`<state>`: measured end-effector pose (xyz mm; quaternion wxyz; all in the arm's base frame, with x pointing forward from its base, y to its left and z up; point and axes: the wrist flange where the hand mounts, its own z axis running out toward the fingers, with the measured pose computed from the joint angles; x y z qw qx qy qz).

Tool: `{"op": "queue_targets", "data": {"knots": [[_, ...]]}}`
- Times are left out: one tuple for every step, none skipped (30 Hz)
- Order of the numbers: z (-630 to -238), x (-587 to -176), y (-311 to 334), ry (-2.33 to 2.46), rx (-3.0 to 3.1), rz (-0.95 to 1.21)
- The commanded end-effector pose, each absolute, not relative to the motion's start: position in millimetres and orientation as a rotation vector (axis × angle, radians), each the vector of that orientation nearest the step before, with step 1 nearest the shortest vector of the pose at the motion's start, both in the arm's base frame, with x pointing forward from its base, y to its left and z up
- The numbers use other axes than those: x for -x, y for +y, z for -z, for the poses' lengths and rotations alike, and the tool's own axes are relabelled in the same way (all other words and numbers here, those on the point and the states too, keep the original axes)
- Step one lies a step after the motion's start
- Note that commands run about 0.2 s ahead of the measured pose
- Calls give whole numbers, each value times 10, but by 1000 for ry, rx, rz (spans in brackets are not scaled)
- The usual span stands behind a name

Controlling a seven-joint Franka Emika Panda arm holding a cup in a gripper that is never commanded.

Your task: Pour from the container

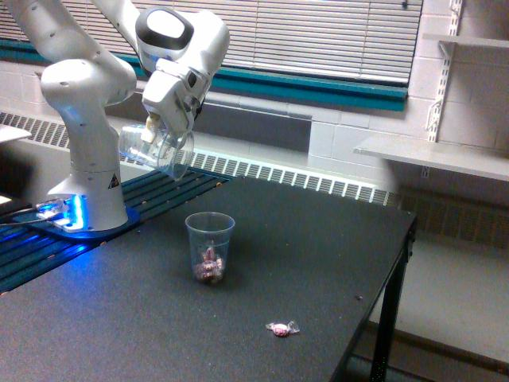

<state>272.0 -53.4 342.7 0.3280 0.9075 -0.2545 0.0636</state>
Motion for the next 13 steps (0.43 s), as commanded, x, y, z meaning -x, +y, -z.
{"op": "queue_targets", "data": {"knots": [[-3330,-2629,-505,-649,-2371,-148],[-3333,-2626,-506,-652,-2373,-147],[-3337,-2625,-504,-653,-2373,-149],[-3341,-2624,-504,-655,-2376,-150],[-3346,-2624,-503,-657,-2379,-151],[-3351,-2623,-506,-660,-2384,-152],[-3355,-2624,-513,-662,-2394,-150],[-3362,-2629,-514,-654,-2403,-155],[-3373,-2637,-505,-649,-2406,-168],[-3383,-2640,-499,-651,-2406,-177],[-3391,-2637,-498,-651,-2406,-178],[-3394,-2635,-498,-651,-2406,-179],[-3399,-2632,-498,-652,-2406,-179]]}}
